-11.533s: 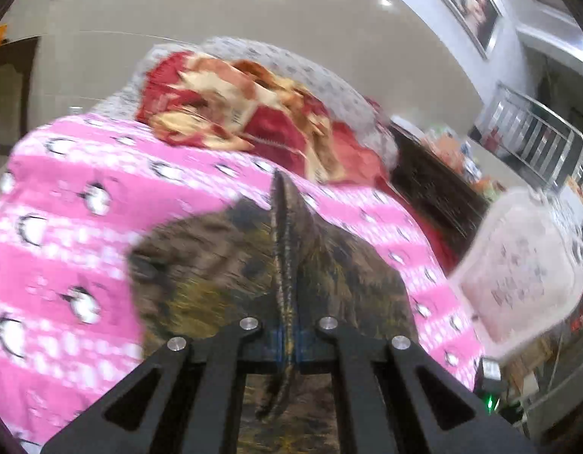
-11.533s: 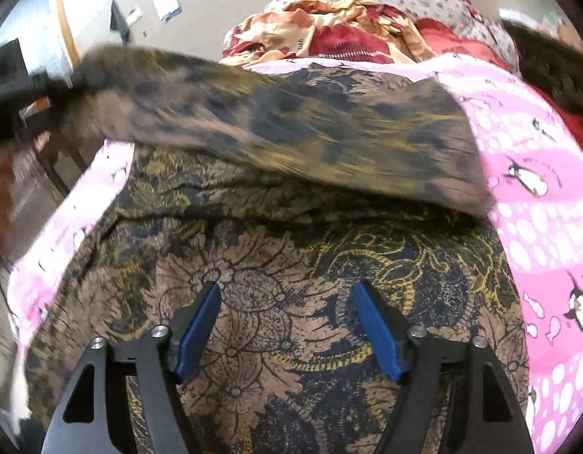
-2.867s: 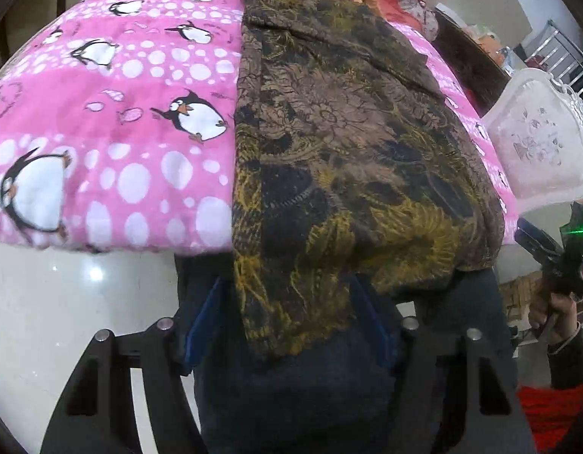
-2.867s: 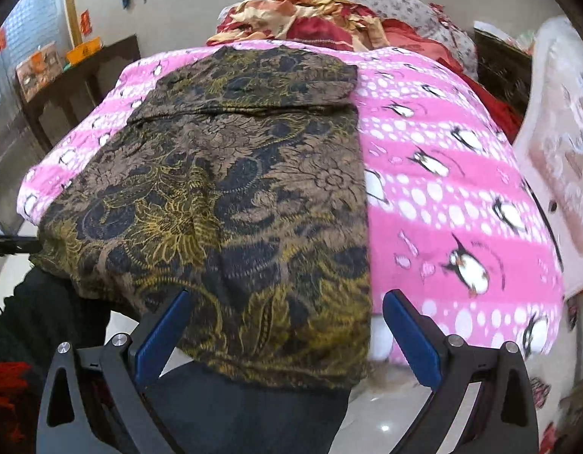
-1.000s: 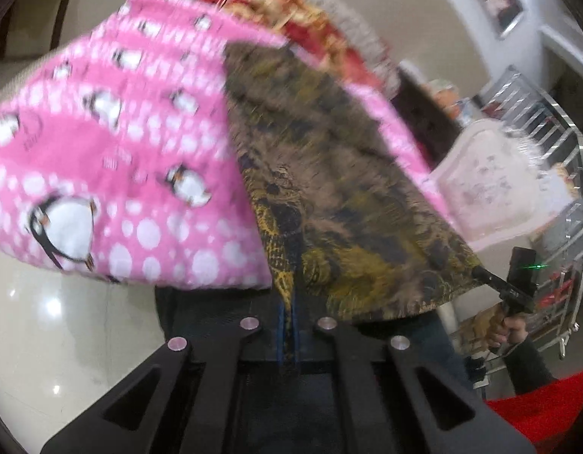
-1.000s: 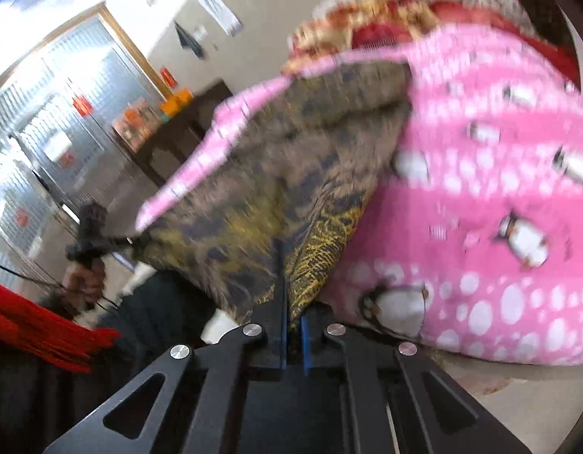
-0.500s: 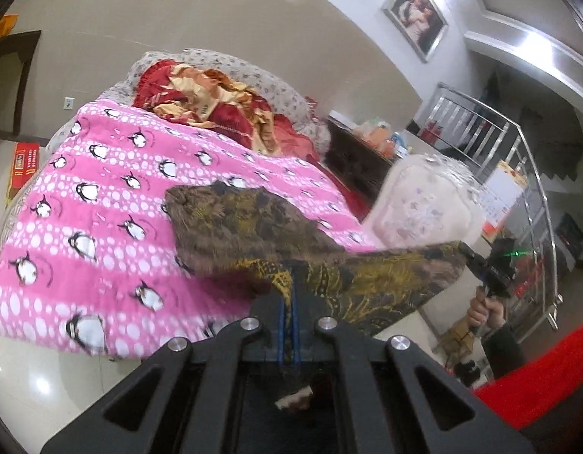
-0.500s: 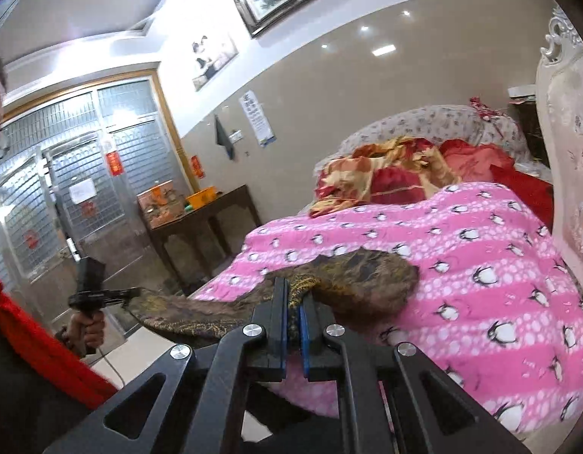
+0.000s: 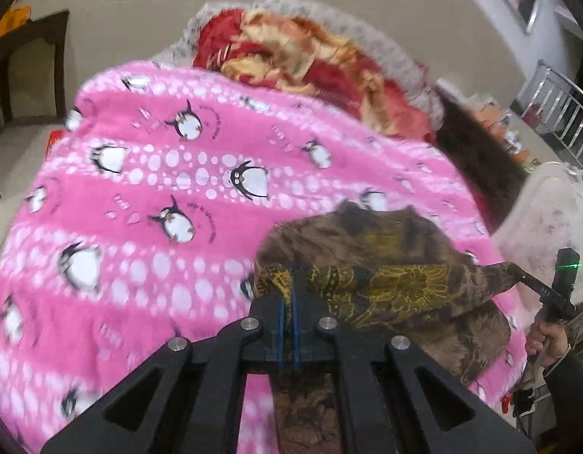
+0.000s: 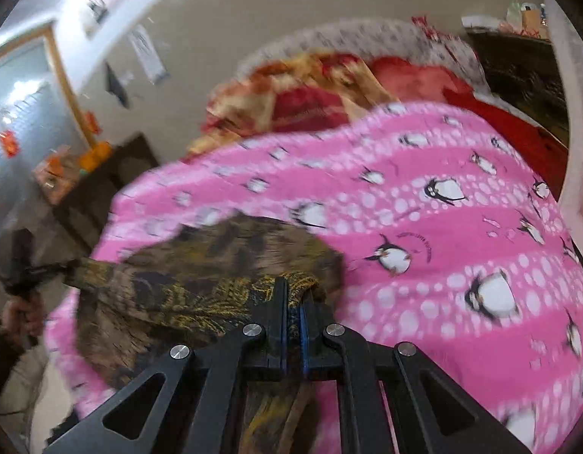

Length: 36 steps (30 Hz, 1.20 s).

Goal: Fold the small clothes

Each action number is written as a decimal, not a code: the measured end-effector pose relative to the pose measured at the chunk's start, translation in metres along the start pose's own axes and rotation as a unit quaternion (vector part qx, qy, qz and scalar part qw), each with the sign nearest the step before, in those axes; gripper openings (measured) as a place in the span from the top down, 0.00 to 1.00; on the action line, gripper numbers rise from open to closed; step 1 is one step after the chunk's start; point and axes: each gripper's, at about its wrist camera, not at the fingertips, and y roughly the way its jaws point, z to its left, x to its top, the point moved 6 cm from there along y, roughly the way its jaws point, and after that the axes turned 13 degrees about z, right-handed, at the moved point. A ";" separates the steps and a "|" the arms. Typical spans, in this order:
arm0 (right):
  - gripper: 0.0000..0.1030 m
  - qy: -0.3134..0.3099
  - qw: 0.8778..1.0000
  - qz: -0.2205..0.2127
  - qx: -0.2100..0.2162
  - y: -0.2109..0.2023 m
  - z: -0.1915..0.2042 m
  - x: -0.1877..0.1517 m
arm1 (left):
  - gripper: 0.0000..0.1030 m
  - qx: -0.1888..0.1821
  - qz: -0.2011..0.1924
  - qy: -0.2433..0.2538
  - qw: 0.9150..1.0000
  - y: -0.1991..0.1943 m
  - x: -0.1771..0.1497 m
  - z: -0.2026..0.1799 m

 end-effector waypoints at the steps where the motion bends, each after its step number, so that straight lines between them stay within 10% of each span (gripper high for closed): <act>1: 0.94 0.005 1.000 0.007 -0.004 0.012 -0.005 0.006 | 0.97 0.004 0.006 -0.002 1.000 0.011 0.009 0.004; 13: 0.85 0.059 0.993 0.098 0.013 0.085 -0.042 0.013 | 0.88 0.023 0.082 0.005 0.996 0.091 0.019 0.019; 14: 0.81 0.067 0.993 0.093 0.026 0.079 -0.042 0.013 | 0.81 0.015 0.080 -0.001 0.997 0.086 0.018 0.022; 17: 0.46 0.079 0.994 0.068 0.036 0.050 -0.038 0.015 | 0.10 0.063 0.042 -0.016 0.997 0.058 0.017 0.035; 23: 0.41 0.051 0.998 0.026 -0.009 -0.005 -0.003 0.014 | 0.18 0.039 -0.034 0.027 0.998 -0.006 0.000 -0.009; 27: 0.41 -0.023 0.993 0.111 -0.027 0.033 0.057 -0.010 | 0.26 0.053 0.037 0.113 0.991 0.035 -0.042 -0.087; 31: 0.30 -0.061 0.966 0.214 -0.132 0.102 0.062 -0.030 | 0.25 0.140 0.129 0.112 0.975 0.110 -0.060 -0.091; 36: 0.15 -0.025 0.974 0.197 -0.113 0.121 0.044 0.015 | 0.16 0.161 0.100 0.077 0.979 0.120 -0.005 -0.079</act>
